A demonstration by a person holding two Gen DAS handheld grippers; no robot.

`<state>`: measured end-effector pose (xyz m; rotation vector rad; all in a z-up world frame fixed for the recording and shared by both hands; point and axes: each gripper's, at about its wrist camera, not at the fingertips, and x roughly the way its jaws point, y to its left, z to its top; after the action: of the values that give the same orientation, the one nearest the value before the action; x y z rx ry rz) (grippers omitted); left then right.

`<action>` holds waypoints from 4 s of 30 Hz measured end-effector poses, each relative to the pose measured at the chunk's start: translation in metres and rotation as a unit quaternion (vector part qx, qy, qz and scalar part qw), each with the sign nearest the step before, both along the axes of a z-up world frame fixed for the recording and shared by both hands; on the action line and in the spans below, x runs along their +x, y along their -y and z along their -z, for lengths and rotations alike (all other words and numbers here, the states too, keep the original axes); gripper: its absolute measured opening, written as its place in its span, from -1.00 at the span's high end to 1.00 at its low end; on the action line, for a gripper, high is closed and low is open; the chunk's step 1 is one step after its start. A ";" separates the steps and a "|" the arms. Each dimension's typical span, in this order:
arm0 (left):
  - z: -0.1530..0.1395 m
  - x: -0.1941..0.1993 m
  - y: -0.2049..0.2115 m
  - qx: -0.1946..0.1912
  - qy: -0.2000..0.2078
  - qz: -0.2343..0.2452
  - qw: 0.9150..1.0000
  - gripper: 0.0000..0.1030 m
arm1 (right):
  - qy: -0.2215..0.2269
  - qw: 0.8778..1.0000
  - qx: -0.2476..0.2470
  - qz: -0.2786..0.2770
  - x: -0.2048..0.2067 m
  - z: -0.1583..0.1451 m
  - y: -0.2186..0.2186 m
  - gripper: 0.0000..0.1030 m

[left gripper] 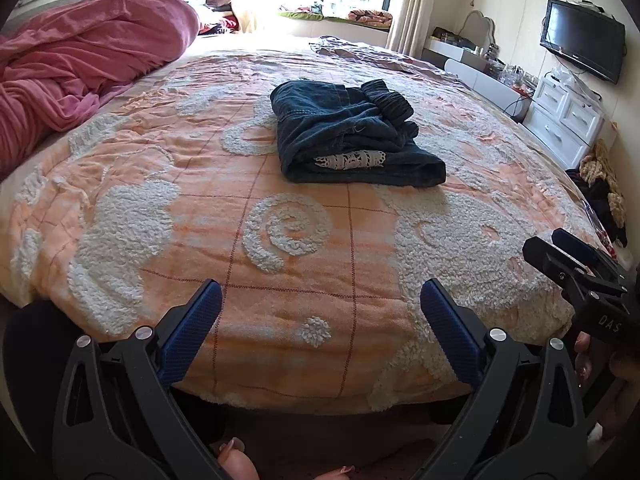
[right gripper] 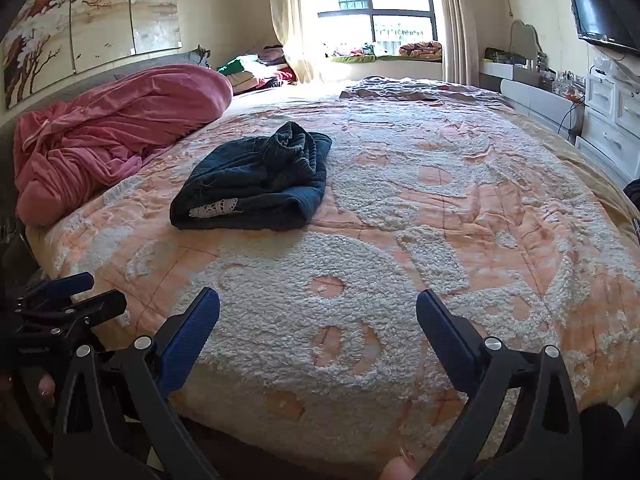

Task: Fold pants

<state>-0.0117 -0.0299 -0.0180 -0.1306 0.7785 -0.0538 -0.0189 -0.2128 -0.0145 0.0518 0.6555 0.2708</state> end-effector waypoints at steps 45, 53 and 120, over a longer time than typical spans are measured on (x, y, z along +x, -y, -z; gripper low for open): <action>-0.002 -0.003 -0.005 0.001 -0.004 -0.014 1.000 -0.81 | -0.015 1.000 0.002 0.016 0.001 0.007 0.008 -0.91; -0.002 -0.003 -0.006 0.001 -0.004 -0.013 1.000 -0.81 | -0.016 1.000 0.002 0.016 0.002 0.008 0.008 -0.91; -0.036 0.016 -0.082 -0.071 0.031 -0.116 0.990 -0.81 | -0.054 0.997 0.005 0.064 0.035 0.016 0.050 -0.91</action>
<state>0.0047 0.0517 0.0176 -0.3528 0.6926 0.1074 0.0156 -0.2630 -0.0305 0.1171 0.7546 0.1485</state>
